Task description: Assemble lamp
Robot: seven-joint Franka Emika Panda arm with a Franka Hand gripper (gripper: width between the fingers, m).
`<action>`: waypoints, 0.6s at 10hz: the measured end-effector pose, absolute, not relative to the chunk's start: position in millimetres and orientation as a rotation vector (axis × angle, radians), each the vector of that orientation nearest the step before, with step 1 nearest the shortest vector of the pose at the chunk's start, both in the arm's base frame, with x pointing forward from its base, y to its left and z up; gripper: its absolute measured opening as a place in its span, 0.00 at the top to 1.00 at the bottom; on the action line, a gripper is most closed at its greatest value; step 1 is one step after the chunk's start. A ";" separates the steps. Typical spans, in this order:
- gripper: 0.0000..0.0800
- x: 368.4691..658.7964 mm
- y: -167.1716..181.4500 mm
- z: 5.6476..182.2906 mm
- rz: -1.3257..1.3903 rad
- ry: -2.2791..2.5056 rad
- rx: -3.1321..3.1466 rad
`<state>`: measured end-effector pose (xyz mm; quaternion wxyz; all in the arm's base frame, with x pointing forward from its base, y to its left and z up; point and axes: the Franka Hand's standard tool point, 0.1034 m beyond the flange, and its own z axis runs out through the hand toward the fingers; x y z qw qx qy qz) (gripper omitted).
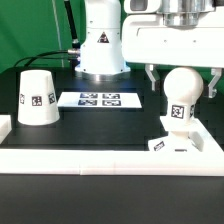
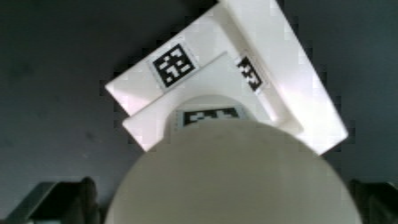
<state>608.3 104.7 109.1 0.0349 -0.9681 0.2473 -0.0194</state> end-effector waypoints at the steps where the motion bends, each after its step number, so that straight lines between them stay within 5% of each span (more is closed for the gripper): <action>1: 0.13 608.8 104.8 109.5 -0.067 0.575 -3.019; 6: 0.13 611.1 106.4 111.9 -0.093 -0.027 -3.082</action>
Offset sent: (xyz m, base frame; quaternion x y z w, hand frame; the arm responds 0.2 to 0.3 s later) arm 0.0054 0.0090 0.0026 0.0135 -0.0087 -0.2439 0.9697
